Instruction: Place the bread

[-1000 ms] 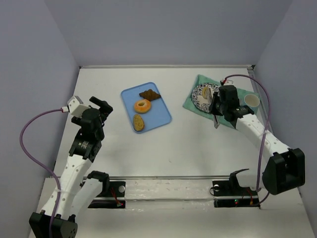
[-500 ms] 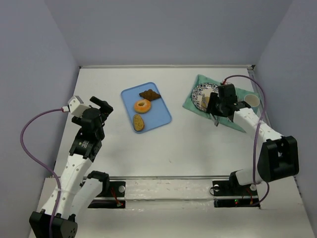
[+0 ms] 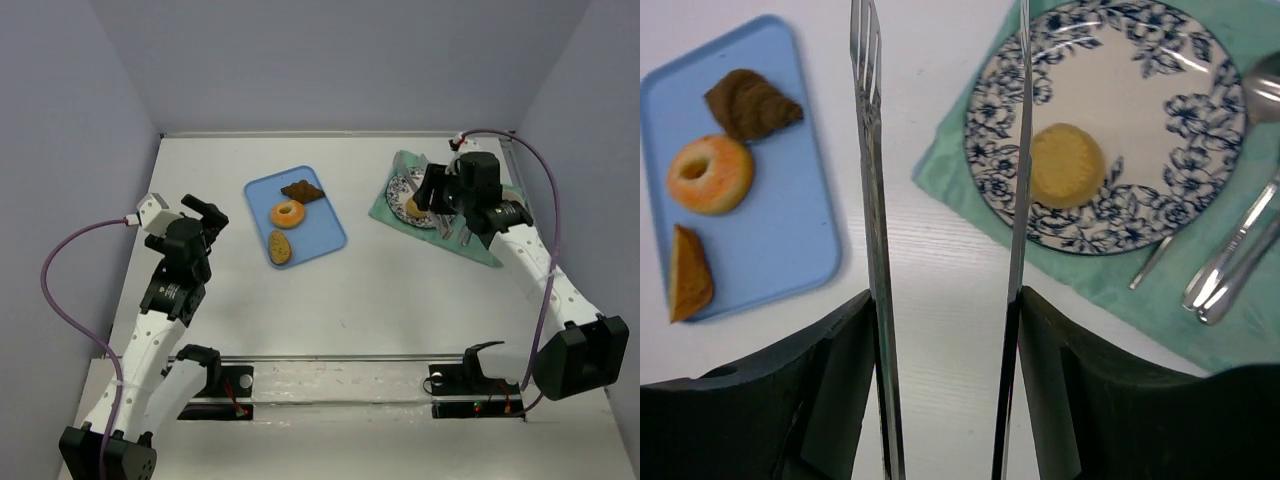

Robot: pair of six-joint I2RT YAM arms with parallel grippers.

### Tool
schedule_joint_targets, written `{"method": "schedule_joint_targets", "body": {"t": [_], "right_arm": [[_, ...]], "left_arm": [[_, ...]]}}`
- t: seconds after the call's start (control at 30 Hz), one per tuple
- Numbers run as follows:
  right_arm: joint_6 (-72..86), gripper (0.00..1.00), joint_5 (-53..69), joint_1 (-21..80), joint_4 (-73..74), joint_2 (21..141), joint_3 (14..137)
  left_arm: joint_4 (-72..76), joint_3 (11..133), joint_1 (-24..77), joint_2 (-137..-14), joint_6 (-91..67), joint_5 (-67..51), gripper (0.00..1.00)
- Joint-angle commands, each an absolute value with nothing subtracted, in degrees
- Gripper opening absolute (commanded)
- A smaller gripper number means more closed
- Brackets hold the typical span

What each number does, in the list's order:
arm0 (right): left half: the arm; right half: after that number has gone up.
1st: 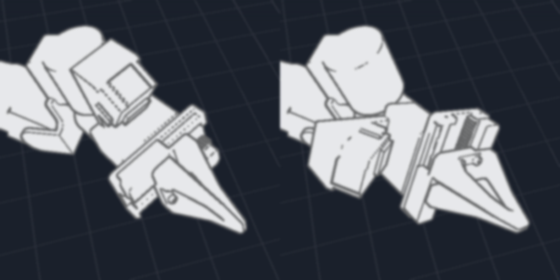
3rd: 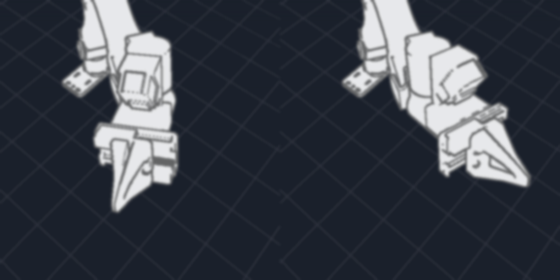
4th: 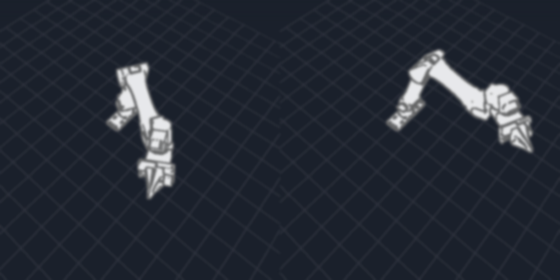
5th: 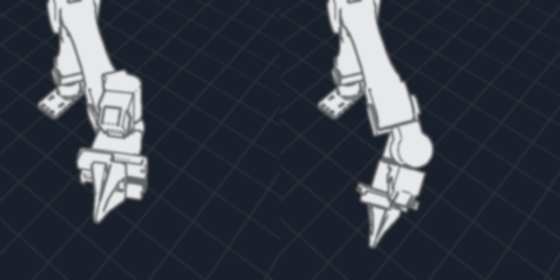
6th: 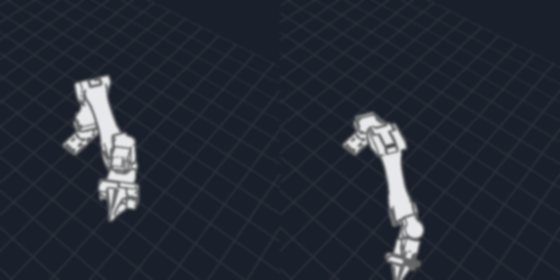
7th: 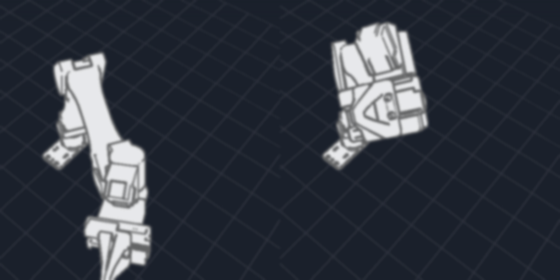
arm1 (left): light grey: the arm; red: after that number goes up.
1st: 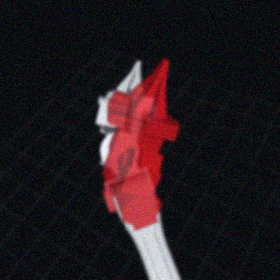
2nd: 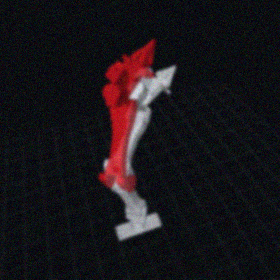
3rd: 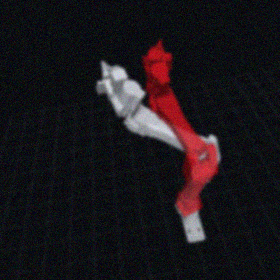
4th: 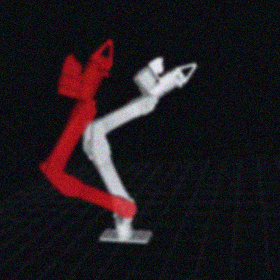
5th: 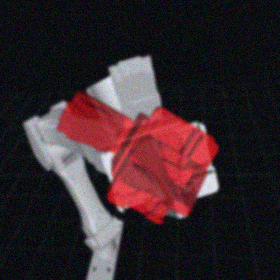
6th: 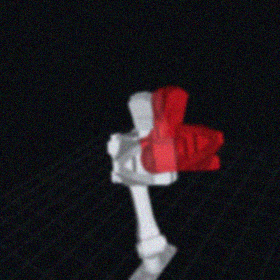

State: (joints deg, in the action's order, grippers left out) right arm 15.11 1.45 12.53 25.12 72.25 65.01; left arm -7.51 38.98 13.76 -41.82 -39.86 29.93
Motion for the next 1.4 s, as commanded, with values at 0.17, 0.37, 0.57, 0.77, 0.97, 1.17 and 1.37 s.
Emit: {"method": "schedule_joint_targets", "body": {"t": [0.17,0.37,0.57,0.77,0.97,1.17,1.37], "right_arm": [[13.0,0.59,16.3,31.4,21.4,77.9,68.0],[16.8,0.58,15.7,41.2,19.6,88.3,71.4],[19.0,0.57,17.4,44.3,18.6,95.9,74.6],[19.1,0.55,19.8,45.5,18.7,100.5,77.3],[19.5,0.30,19.3,45.5,18.6,101.3,77.3],[19.6,0.08,9.7,45.5,18.8,97.0,75.9],[21.7,0.07,1.3,39.7,19.0,88.2,70.9]], "left_arm": [[-4.8,38.8,13.4,-41.8,-39.6,29.5,0.99],[-4.0,38.4,13.4,-41.9,-39.6,28.7,0.99],[-3.8,38.2,13.4,-41.6,-39.4,28.3,0.99],[-3.8,38.1,13.4,-41.2,-39.4,28.2,0.99],[-4.0,38.0,13.4,-40.4,-39.5,28.5,0.99],[-4.1,38.1,13.4,-40.3,-39.5,28.6,0.99],[-4.2,38.1,13.4,-40.3,-39.6,28.8,0.99]]}}
